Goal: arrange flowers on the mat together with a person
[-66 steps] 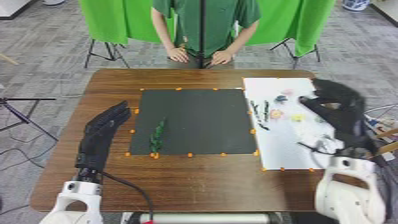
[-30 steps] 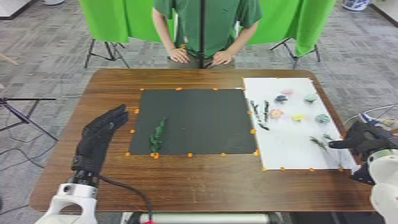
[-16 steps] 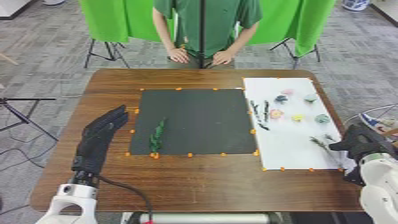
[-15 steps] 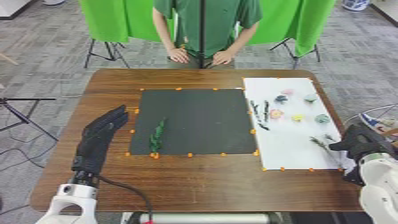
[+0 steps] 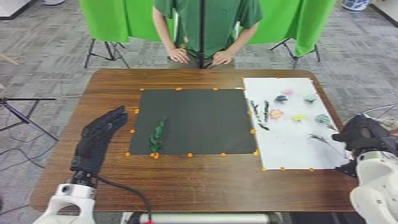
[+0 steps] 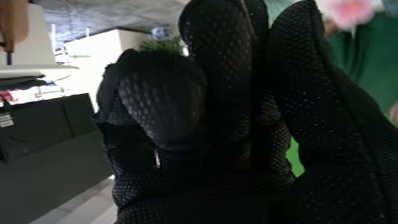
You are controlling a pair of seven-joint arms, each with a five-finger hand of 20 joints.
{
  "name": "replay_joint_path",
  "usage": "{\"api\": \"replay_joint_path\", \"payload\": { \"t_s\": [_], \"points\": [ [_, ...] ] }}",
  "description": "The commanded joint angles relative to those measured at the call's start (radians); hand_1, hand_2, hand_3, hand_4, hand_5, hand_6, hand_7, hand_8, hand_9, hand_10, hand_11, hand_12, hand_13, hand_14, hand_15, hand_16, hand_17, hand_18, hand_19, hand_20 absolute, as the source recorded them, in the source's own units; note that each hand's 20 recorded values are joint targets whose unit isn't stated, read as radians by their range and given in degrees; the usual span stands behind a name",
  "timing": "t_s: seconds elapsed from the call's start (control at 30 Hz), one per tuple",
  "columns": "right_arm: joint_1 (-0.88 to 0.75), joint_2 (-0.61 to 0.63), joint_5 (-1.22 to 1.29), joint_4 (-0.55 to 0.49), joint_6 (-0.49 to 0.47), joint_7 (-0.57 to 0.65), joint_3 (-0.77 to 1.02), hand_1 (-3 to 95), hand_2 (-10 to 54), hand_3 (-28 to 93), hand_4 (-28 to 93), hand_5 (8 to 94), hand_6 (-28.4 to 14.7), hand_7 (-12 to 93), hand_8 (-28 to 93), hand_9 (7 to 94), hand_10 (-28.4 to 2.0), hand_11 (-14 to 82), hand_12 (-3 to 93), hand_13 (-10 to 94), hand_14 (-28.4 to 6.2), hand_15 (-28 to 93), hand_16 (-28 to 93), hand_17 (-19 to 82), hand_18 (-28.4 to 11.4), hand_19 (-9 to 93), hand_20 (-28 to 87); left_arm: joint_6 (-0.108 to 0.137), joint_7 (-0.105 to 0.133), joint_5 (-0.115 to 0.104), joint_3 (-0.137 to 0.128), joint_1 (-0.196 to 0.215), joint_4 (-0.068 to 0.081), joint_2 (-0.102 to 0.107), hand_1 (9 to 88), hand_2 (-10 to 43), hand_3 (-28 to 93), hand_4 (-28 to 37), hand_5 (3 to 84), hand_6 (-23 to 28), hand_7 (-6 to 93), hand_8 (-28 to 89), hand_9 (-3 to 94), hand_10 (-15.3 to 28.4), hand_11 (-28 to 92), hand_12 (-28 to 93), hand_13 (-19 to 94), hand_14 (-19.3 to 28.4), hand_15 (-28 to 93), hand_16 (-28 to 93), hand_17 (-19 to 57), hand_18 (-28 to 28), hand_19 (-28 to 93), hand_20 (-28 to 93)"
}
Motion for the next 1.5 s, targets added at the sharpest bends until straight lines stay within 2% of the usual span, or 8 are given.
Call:
{"api": "replay_joint_path", "payload": {
  "t_s": [0.03,0.13,0.3,0.67,0.97,1.1,1.5],
  "points": [
    [0.137,-0.152,-0.016,-0.132,0.131,-0.002,-0.154,57.7,-9.5,62,-28,89.2,2.2,20,6,93.7,-9.1,32.9,25.2,88,-6.8,59,35,40,-24.0,77,47,0.023,-0.012,-0.008,-0.044,0.025,0.025,0.030,26.5,-8.6,63,-16.4,43.1,3.5,9.5,-4,40.5,11.7,10,16,29,15.6,7,6,1.0,12.1,4,18],
    [0.200,-0.230,-0.009,-0.128,0.127,-0.012,-0.243,57.6,-9.5,62,-28,89.8,1.8,20,6,93.7,-9.4,37.6,23.6,86,-7.7,66,35,40,-24.2,78,48,0.030,-0.012,-0.008,-0.050,0.023,0.029,0.036,26.3,-8.8,63,-16.5,43.1,3.5,9.5,-4,40.6,11.8,10,16,29,15.6,7,6,1.1,12.1,4,18],
    [0.271,-0.340,-0.010,-0.084,0.113,-0.029,-0.374,57.7,-9.5,63,-26,90.6,0.8,20,7,93.7,-9.9,40.8,24.8,83,-9.4,73,37,39,-24.7,79,49,0.016,-0.018,-0.001,-0.041,0.007,0.038,0.036,26.4,-8.7,63,-16.9,43.2,3.5,9.6,-4,40.7,11.9,10,15,29,15.5,7,6,1.1,12.1,4,18],
    [0.322,-0.517,0.000,0.015,-0.002,-0.056,-0.531,57.7,-9.5,63,-25,91.2,0.1,19,8,93.7,-10.6,43.4,25.9,82,-10.4,78,37,39,-25.2,80,50,0.028,-0.025,-0.001,-0.034,0.021,0.030,0.037,26.4,-8.9,64,-16.9,43.2,3.5,9.7,-4,40.7,11.9,11,16,29,15.4,7,6,1.1,12.1,4,17],
    [0.330,-0.553,0.011,0.117,-0.033,-0.024,-0.596,57.4,-9.5,64,-24,91.4,-0.5,19,9,93.7,-10.6,44.5,25.9,82,-10.3,79,36,39,-25.7,81,50,0.023,-0.031,0.003,-0.031,0.028,0.021,0.044,26.3,-8.9,64,-16.8,43.2,3.4,9.7,-4,40.7,11.8,11,16,29,15.4,7,6,1.0,12.2,4,18],
    [0.333,-0.559,0.045,0.137,-0.052,0.000,-0.603,57.3,-9.5,64,-24,91.6,-0.5,19,8,93.7,-10.5,44.8,25.7,83,-9.8,79,36,40,-25.6,81,50,0.019,-0.037,0.002,-0.030,0.028,0.020,0.044,26.3,-8.8,64,-16.8,43.2,3.4,9.7,-5,40.7,11.8,11,16,29,15.4,7,6,0.8,12.3,4,18],
    [0.364,-0.580,0.128,0.180,-0.034,0.019,-0.629,57.3,-9.5,62,-24,91.1,0.2,18,7,93.7,-9.7,43.1,23.2,85,-7.2,75,35,41,-25.6,82,48,0.005,-0.053,0.006,-0.026,0.020,0.019,0.045,26.3,-8.7,63,-16.8,43.1,3.4,9.7,-5,40.4,11.6,10,16,28,15.5,7,6,0.3,12.6,4,18]
  ]
}}
